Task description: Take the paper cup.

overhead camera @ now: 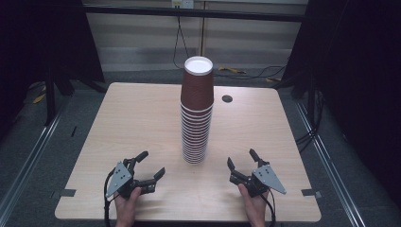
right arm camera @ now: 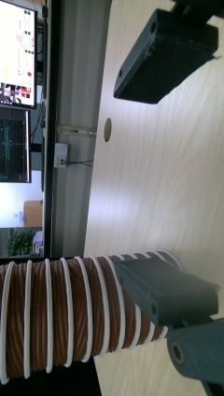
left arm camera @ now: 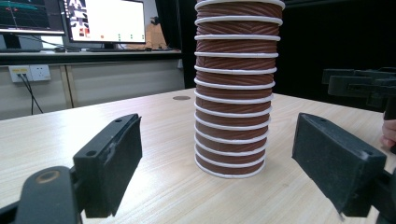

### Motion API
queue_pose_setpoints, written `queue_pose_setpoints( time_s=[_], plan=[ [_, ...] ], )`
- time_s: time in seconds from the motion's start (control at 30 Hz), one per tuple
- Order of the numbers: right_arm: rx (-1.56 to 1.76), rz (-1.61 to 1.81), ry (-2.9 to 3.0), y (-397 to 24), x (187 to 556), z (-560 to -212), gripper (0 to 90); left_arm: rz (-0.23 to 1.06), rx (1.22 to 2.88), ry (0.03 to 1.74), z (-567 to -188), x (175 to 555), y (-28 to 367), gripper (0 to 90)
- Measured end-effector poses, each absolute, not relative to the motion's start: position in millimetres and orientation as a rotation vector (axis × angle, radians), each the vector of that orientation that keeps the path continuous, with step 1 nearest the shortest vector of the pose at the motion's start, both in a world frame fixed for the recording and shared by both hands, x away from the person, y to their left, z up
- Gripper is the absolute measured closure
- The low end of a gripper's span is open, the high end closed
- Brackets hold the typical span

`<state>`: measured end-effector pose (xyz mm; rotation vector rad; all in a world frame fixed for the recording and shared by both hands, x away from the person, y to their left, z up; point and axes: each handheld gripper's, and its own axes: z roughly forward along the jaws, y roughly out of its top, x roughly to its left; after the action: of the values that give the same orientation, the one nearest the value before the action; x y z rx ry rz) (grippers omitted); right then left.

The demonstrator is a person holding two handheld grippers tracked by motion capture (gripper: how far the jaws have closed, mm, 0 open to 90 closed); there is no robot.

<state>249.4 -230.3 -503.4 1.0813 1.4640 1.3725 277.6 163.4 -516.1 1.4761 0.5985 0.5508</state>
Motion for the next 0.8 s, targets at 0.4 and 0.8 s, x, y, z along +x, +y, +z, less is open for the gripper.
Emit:
queue_pose_setpoints(
  time_s=[0.4, 0.8],
  plan=[
    [1.158, 1.400, 1.489, -234.6, 249.8, -501.7, 14.4, 0.549, 1.477, 0.597, -516.0, 277.6, 163.3, 15.9],
    [1.136, 1.456, 1.610, -231.6, 253.3, -489.2, 16.7, 0.541, 1.478, 0.590, -516.0, 277.9, 163.6, 15.9]
  ],
)
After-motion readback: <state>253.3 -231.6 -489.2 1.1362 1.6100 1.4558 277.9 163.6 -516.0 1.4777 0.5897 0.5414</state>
